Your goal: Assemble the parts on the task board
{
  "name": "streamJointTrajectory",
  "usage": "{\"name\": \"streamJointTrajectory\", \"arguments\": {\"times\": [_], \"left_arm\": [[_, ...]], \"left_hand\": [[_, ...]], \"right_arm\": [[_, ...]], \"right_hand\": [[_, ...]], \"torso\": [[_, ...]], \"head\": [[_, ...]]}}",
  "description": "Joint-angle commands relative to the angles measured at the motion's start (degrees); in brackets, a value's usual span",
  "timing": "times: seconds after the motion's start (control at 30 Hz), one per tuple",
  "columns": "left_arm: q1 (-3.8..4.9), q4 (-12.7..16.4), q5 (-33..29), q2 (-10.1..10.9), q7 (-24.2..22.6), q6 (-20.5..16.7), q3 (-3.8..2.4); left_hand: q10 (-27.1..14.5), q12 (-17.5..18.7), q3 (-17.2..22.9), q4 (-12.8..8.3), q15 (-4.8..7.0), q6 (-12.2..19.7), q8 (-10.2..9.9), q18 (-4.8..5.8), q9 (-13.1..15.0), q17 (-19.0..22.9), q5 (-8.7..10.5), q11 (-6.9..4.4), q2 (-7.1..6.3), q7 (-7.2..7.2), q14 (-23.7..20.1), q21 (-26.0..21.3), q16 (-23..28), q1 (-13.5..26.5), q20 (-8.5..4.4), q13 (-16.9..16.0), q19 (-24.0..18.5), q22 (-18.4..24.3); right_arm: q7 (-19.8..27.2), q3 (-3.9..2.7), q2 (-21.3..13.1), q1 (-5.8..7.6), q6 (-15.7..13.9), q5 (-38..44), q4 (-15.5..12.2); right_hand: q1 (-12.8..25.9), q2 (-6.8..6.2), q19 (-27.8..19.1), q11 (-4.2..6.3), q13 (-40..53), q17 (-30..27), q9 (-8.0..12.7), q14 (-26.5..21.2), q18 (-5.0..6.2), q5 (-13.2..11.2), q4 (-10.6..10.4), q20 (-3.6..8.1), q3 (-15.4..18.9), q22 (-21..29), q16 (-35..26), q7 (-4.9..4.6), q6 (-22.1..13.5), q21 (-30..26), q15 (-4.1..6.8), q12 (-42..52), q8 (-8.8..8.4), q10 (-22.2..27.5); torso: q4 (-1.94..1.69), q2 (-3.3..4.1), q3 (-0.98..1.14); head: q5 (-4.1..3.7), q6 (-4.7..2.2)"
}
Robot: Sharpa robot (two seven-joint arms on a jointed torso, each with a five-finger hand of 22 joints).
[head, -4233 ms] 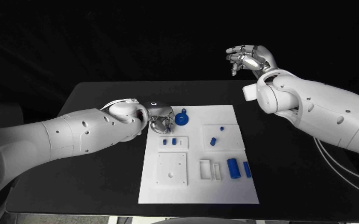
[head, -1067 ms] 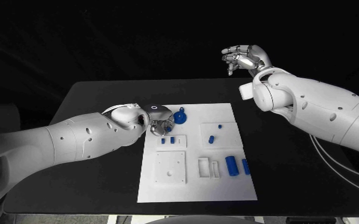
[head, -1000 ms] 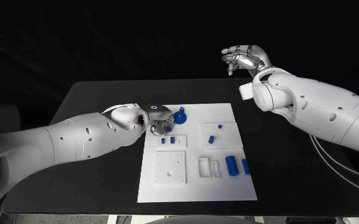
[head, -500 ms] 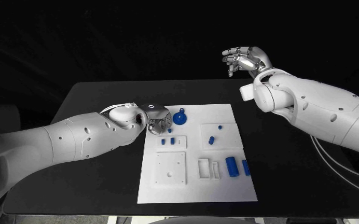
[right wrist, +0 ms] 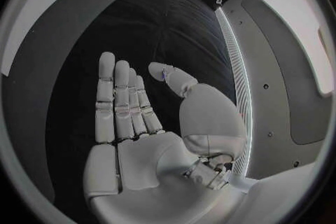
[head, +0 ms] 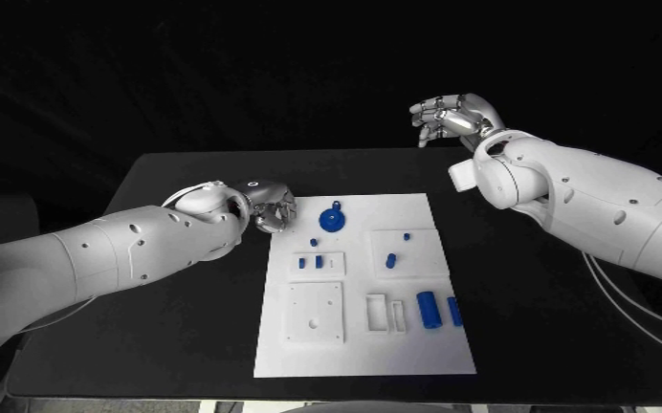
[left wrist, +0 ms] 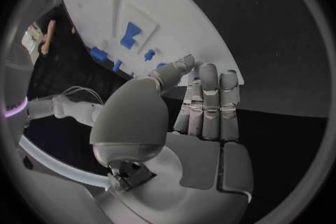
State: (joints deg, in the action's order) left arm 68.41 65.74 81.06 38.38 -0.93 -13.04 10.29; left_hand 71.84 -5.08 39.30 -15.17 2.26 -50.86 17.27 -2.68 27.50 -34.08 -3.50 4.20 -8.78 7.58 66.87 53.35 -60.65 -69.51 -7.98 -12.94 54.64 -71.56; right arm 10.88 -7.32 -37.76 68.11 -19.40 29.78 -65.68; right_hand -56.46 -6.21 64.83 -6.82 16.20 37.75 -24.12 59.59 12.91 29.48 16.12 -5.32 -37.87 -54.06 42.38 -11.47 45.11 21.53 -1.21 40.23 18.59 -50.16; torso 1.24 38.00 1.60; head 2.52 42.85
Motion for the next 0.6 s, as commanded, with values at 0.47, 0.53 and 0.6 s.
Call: {"name": "streamJointTrajectory", "arguments": {"times": [0.47,0.53,0.6], "left_arm": [[2.60,5.2,-49.0,7.0,-9.4,0.7,-2.95],[2.59,5.7,-51.9,7.4,-10.0,0.9,-2.93],[2.58,6.5,-55.0,7.9,-10.9,1.1,-2.93]], "left_hand": [[-0.4,0.0,-3.4,4.4,-0.50,0.6,0.7,-2.66,0.2,1.2,0.50,0.41,-0.28,1.73,-0.8,-2.0,2.8,7.0,0.82,-0.2,-1.0,0.8],[-0.3,0.0,-4.3,5.0,-0.55,0.8,0.5,-2.54,0.1,1.2,0.23,0.45,-0.83,1.88,-0.8,-2.0,2.9,8.3,0.92,-0.2,-1.1,0.8],[-0.3,0.0,-5.3,5.2,-0.49,1.2,0.4,-2.61,0.1,1.2,0.73,0.40,-1.14,1.97,-0.8,-2.0,2.9,9.4,0.84,-0.3,-1.2,0.7]], "right_arm": [[-4.4,2.07,-1.9,-0.01,15.0,34.3,1.3],[-5.1,2.82,-2.3,-0.01,14.2,38.4,0.8],[-6.0,3.61,-2.8,-0.01,13.5,43.0,-0.6]], "right_hand": [[-6.9,-0.76,6.1,0.11,-8.0,-0.7,-0.8,7.5,2.09,-11.2,0.6,0.54,4.2,8.1,-9.4,0.79,2.5,-5.1,0.32,-21.0,2.19,-11.0],[-7.4,-1.56,9.1,0.79,-7.8,0.8,-0.7,10.3,2.09,-11.3,0.8,1.91,5.2,6.7,-7.3,0.75,2.5,-2.8,1.27,-20.9,2.12,-12.0],[-7.6,-1.48,9.9,0.98,-7.7,1.9,-0.7,10.8,2.09,-11.2,0.7,2.54,5.6,6.0,-6.5,0.81,2.7,-1.9,1.65,-21.1,2.13,-12.4]], "torso": [[0.00,-0.78,0.26],[-0.01,-0.97,0.32],[0.00,-1.18,0.35]], "head": [[-0.64,-0.79],[-0.58,-0.77],[-0.56,-0.73]]}}
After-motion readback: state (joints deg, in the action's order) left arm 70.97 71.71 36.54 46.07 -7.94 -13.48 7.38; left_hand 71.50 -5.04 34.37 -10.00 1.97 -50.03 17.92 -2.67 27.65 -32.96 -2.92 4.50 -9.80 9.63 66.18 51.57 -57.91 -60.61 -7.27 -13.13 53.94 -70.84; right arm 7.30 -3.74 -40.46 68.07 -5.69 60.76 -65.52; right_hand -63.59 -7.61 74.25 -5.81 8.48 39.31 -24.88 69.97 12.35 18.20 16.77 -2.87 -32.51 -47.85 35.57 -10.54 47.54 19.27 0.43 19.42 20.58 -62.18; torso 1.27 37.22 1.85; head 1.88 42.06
